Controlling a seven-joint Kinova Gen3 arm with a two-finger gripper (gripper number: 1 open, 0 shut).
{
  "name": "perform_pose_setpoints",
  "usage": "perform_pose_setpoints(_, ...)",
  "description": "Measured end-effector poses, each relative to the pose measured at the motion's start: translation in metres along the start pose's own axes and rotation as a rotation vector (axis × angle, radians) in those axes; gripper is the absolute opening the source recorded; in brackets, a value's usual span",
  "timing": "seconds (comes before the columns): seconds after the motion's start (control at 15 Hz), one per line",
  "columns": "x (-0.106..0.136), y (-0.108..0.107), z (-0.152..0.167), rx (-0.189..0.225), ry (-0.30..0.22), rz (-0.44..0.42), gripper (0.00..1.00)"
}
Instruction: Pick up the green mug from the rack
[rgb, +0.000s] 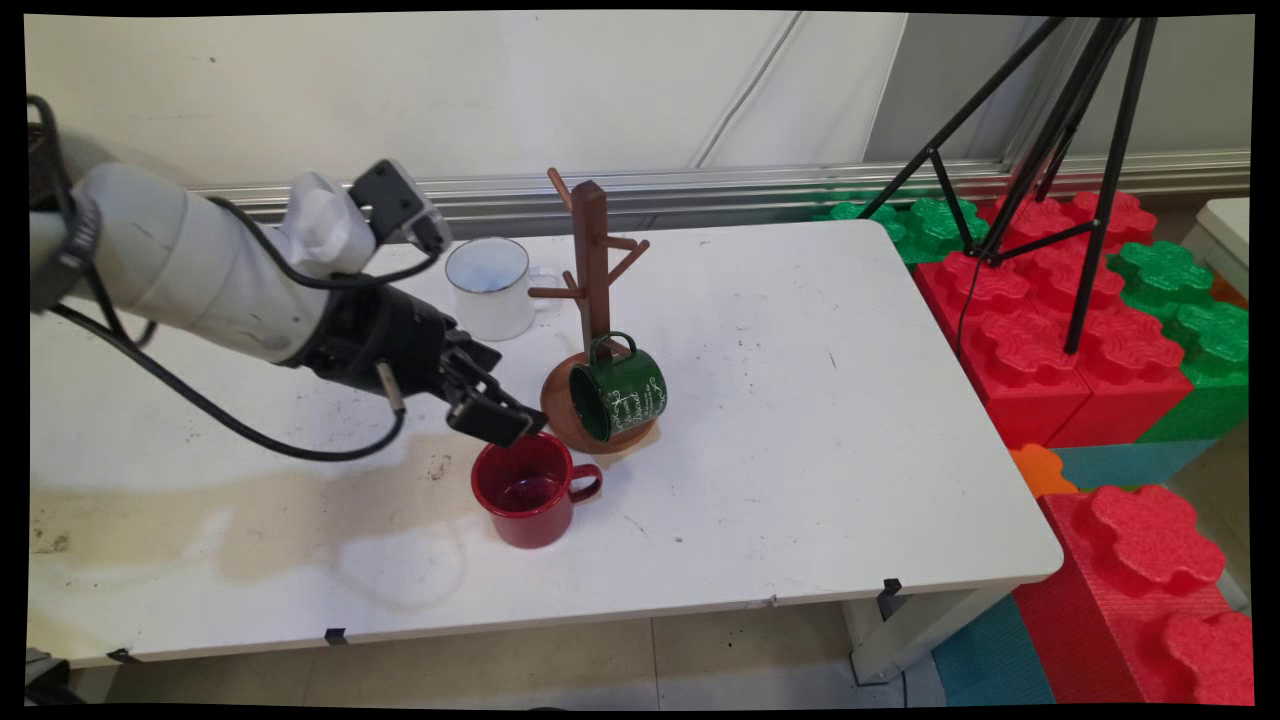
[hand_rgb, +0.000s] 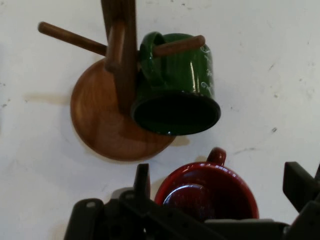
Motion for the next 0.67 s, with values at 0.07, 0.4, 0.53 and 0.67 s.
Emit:
perform_pose_setpoints(0.07,0.000,0.002,0.004,0.000,0.003,-0.013,1.00)
perform_pose_setpoints(0.4,-0.001,0.010,0.020,-0.007,0.027,-0.060,1.00)
perform_pose_setpoints(0.53,-0.002,0.011,0.026,-0.014,0.039,-0.073,1.00)
perform_pose_setpoints(0.67,-0.003,0.011,0.033,-0.023,0.053,-0.087,1.00)
